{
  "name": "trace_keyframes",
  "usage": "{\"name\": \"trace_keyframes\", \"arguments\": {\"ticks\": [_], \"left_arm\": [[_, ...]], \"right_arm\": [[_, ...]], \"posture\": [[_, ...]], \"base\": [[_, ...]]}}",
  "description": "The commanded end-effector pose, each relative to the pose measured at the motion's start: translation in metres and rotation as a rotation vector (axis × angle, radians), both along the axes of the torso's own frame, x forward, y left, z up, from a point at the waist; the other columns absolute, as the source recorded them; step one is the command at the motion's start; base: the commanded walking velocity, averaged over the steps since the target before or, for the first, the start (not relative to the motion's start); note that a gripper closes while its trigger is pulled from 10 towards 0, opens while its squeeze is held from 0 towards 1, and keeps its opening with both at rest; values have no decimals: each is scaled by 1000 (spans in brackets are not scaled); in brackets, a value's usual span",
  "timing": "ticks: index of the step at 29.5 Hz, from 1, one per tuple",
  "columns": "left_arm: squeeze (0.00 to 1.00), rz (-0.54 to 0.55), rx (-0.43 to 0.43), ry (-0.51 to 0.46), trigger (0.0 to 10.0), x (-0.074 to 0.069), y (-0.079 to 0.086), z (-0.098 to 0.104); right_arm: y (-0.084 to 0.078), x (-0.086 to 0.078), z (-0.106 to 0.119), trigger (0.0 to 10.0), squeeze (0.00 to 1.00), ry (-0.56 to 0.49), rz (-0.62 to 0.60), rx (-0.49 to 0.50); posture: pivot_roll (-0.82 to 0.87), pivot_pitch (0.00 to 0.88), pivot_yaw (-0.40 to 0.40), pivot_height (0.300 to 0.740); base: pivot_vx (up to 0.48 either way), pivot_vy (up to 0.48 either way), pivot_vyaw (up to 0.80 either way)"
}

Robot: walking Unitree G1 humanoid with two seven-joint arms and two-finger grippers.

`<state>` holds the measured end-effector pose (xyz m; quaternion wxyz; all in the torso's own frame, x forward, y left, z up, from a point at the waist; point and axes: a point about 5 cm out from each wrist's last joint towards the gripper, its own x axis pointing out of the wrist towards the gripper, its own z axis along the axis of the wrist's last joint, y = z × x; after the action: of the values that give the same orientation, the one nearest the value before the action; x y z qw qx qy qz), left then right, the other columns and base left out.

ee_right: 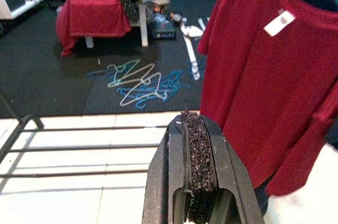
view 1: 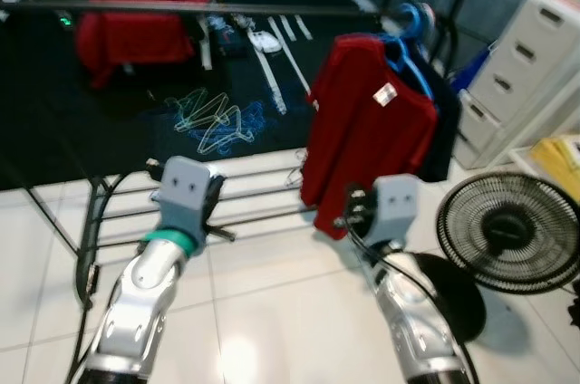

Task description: Hang hanger

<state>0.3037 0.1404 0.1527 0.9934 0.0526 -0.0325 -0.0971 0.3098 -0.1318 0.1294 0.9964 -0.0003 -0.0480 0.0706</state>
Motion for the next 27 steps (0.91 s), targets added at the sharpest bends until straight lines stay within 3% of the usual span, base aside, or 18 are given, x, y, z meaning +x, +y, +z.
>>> {"name": "trace_keyframes", "arguments": {"ticks": [1, 12, 20, 27], "left_arm": [[0, -14, -6, 18, 10000, -2, -3, -4], [0, 22, -28, 56, 10000, 0, -1, -8], [0, 50, -69, 73, 10000, 4, 4, -7], [0, 23, -52, 74, 10000, 3, 1, -6]], "right_arm": [[-3, -2, -4, 10000, 0, 20, -14, -2], [-3, -2, -4, 10000, 0, 22, -15, -1], [-3, -3, -4, 10000, 0, 23, -19, 1], [-3, -3, -4, 10000, 0, 23, -21, 1]], "posture": [[-26, 27, 21, 740], [-27, 32, 22, 740], [-29, 33, 23, 740], [-29, 37, 23, 740]], "base": [[247, -315, 0], [186, -211, 0], [0, 442, 0], [0, 0, 0]]}}
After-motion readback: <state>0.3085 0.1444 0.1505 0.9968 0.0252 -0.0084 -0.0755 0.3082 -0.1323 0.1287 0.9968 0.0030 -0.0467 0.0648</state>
